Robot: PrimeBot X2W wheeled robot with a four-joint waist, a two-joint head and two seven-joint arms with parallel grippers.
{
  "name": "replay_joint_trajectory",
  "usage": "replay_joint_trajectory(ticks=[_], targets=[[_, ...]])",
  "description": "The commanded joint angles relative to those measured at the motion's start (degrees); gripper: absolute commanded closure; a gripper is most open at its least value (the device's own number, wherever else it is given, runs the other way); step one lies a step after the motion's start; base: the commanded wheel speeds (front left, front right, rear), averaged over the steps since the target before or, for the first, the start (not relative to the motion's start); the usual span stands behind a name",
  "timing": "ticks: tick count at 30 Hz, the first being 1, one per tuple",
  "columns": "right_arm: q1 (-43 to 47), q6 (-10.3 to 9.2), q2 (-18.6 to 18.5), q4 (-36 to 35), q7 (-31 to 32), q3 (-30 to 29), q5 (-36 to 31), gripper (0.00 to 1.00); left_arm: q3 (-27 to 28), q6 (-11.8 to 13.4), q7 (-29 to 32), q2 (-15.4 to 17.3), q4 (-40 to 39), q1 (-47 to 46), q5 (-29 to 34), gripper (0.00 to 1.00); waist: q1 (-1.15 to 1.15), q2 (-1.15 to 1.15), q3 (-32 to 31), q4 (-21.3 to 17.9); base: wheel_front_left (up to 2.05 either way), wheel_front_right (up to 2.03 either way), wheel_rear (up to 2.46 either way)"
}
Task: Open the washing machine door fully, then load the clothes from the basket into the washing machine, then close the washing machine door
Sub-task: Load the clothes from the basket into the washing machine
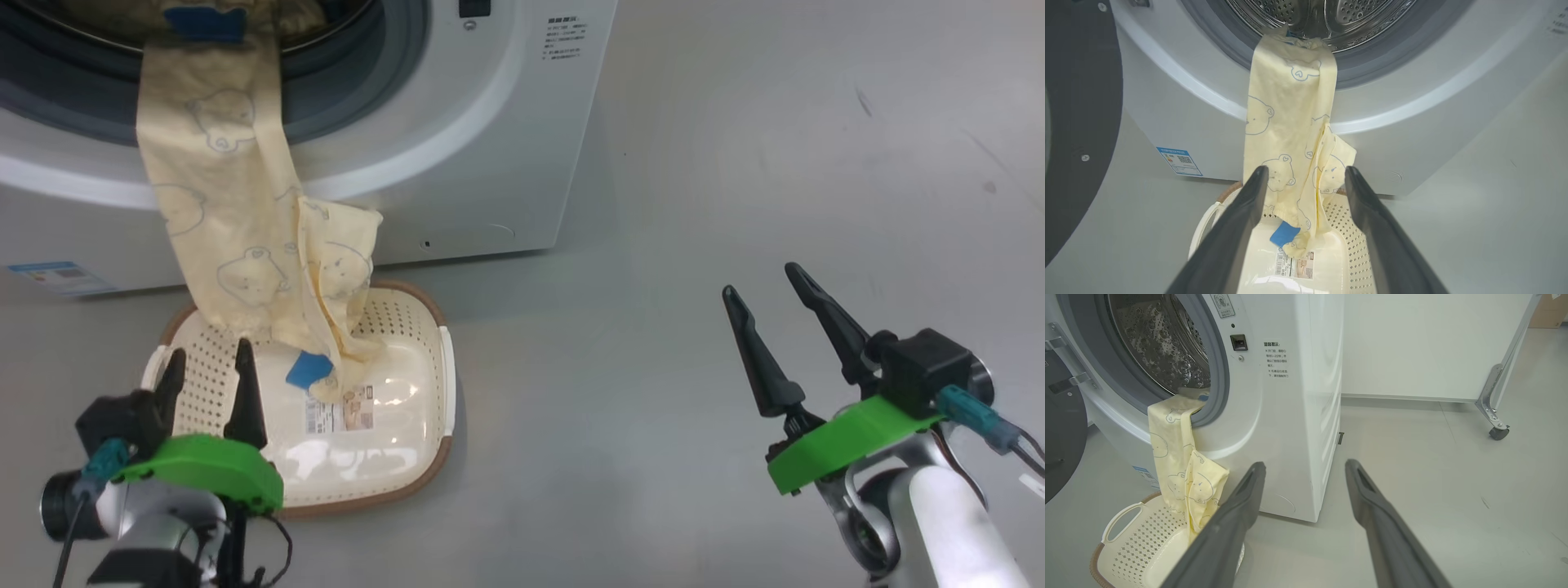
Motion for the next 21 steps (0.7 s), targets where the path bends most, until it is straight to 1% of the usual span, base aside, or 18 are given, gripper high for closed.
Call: replay_joint_trajectory(ticks=[1, 9, 15, 18, 21], targets=[[-2.76, -0.16, -0.55, -1.84, -0.94, 1.42, 0.47, 0.0, 1.82, -0.84, 0.3, 1.08, 0.14, -3.58, -0.39, 0.0, 0.0, 0.0, 2.0, -0.98, 0.0, 0.0, 0.0], [-6.14, -0.16, -0.55, -1.49, -3.11, 2.72, 1.94, 0.0, 0.4, -6.33, 4.67, 0.81, 11.6, -14.98, -1.96, 0.0, 0.0, 0.0, 9.5, -3.37, 0.0, 0.0, 0.0], [-8.22, -0.16, -0.55, -0.16, -5.05, 3.81, 3.24, 0.0, -0.35, -10.87, 7.7, 0.34, 21.59, -23.96, -3.25, 0.0, 0.0, 0.0, 14.26, -5.22, 0.0, 0.0, 0.0], [-9.17, -0.16, -0.55, 0.6, -5.87, 4.59, 3.77, 0.0, -0.23, -12.72, 8.48, 0.28, 26.61, -27.94, -3.95, 0.0, 0.0, 0.0, 15.85, -6.31, 0.0, 0.0, 0.0], [-9.92, -0.16, -0.55, 1.3, -6.54, 5.25, 4.24, 0.0, 0.13, -13.97, 8.72, 0.48, 31.38, -31.52, -4.57, 0.0, 0.0, 0.0, 16.98, -7.46, 0.0, 0.0, 0.0]])
